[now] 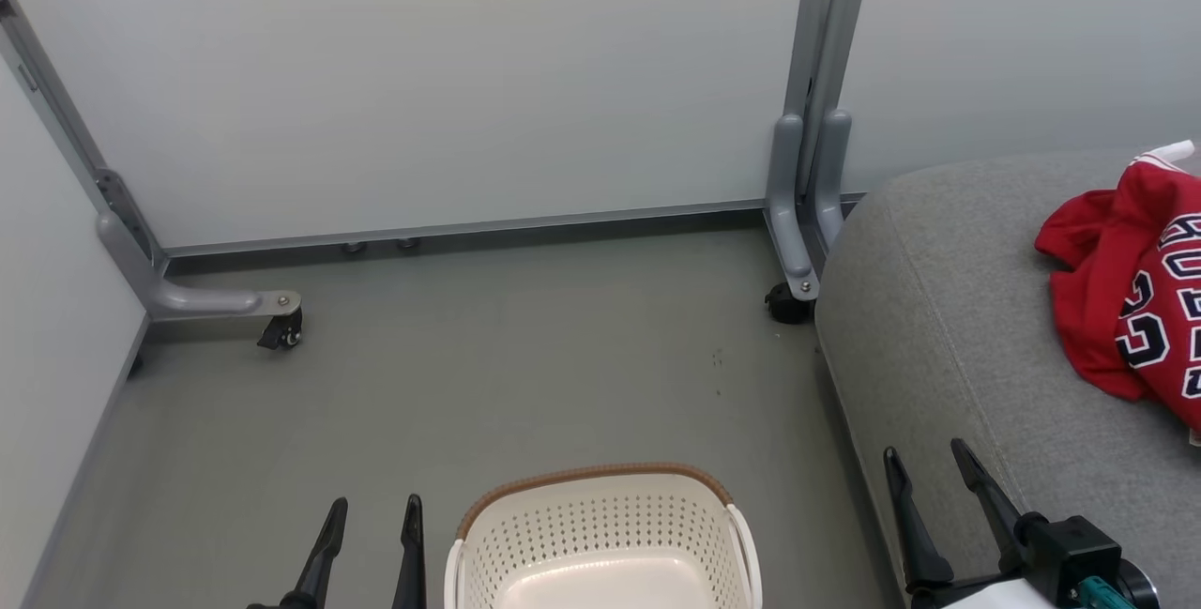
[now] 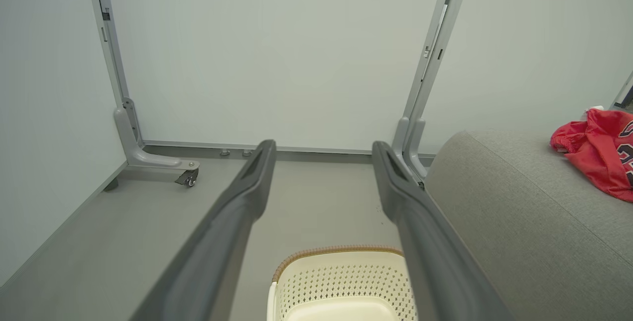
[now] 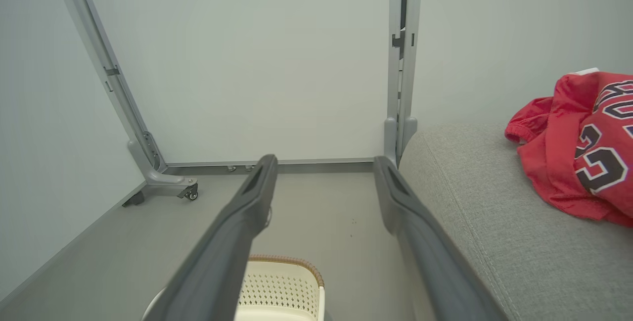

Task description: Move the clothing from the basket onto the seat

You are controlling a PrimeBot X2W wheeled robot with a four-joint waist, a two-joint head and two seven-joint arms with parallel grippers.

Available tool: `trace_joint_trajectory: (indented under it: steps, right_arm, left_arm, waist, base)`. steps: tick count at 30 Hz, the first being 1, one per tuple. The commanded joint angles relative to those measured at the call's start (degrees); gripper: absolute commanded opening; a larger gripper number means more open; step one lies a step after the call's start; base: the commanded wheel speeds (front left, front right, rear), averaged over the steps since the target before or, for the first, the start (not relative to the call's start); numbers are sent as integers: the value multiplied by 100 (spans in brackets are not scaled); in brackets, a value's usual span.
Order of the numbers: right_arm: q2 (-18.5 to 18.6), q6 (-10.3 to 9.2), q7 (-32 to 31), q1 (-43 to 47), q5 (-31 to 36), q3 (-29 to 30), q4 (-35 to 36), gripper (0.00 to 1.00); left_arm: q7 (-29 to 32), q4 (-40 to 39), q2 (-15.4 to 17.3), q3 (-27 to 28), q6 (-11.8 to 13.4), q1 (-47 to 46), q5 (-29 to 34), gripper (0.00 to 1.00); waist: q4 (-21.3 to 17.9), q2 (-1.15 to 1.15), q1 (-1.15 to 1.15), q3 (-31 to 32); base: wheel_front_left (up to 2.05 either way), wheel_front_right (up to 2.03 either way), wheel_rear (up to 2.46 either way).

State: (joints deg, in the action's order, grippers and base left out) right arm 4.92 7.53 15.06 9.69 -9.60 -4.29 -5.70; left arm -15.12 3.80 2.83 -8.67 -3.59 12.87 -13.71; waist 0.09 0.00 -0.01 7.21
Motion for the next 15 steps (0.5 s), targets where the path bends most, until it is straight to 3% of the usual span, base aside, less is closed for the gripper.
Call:
trace_joint_trajectory:
  steps: [1, 15]
  right_arm:
    - [4, -7, 16, 99, 15, -12, 11, 100]
    - [-28, -7, 16, 20, -25, -78, 0, 100]
  left_arm:
    - [-4, 14, 13, 43, -21, 109, 23, 100]
    - [-4, 230, 13, -29, 0, 59, 52, 100]
  waist:
    - [-83, 0, 1, 59]
    - [-96, 0, 1, 47]
  base:
    - [0, 0, 0]
    - [0, 0, 0]
